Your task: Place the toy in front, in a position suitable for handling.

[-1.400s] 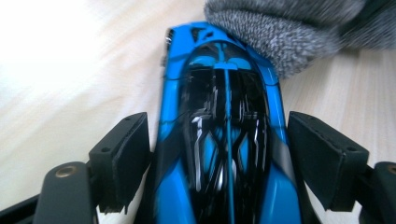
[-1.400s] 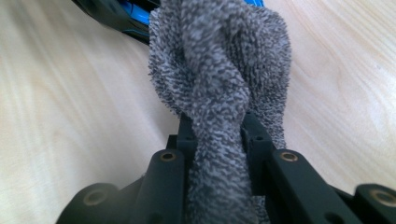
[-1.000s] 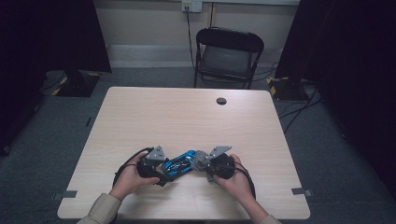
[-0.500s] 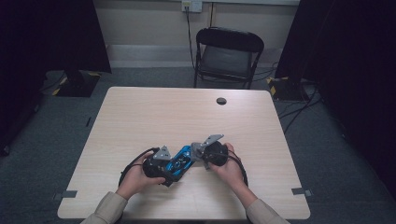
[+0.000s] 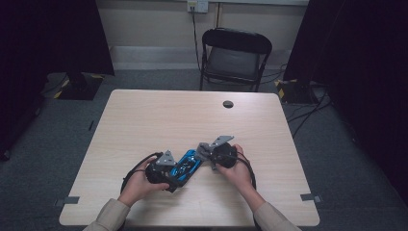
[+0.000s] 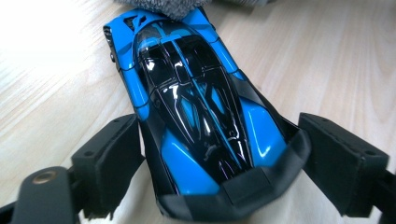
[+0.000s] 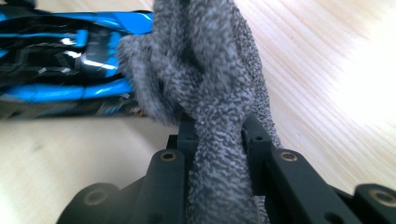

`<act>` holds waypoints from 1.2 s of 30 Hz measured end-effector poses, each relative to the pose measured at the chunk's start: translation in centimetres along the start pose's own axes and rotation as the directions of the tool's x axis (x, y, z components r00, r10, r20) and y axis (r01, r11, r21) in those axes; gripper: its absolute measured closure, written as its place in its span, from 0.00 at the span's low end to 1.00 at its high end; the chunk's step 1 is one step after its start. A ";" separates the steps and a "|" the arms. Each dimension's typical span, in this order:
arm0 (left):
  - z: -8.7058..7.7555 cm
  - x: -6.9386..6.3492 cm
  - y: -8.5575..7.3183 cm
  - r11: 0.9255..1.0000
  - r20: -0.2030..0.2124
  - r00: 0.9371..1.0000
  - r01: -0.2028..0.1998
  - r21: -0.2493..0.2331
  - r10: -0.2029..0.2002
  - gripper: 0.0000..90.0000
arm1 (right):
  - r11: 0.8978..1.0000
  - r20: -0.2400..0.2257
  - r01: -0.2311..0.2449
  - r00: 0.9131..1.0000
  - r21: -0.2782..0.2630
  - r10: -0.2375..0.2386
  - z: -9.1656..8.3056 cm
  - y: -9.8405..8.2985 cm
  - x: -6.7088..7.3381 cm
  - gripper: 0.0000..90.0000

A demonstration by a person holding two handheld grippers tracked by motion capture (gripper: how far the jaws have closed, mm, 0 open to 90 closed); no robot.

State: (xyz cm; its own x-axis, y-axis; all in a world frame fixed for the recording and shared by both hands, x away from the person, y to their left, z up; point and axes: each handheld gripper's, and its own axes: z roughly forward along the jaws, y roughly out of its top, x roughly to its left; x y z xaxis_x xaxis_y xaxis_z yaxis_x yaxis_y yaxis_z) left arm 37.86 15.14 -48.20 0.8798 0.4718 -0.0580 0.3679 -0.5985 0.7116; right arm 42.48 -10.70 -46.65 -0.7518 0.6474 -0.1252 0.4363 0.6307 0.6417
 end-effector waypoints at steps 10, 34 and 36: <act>-1.0 0.0 0.1 1.000 0.011 1.000 0.003 -0.020 -0.002 0.21 | 0.996 -0.075 0.073 0.994 -0.052 -0.076 -6.0 -1.7 2.4 0.82; -0.4 1.6 0.3 0.991 0.002 0.992 0.123 -0.047 -0.123 0.36 | 0.987 -0.178 0.158 0.972 0.004 -0.155 -2.8 -2.2 5.1 0.82; -0.4 1.7 0.1 0.991 0.007 0.992 0.125 -0.052 -0.125 0.36 | 0.990 -0.166 0.140 0.977 0.009 -0.136 -2.5 -2.0 4.4 0.82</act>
State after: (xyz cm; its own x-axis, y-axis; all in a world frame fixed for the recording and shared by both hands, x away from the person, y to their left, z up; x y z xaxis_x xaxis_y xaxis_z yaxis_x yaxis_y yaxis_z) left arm 39.24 16.11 -47.89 0.8291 0.5382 -0.1517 0.4590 -0.5000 0.7344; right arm 37.05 -10.13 -46.57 -0.8759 0.4751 -0.0841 0.3313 0.7189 0.6111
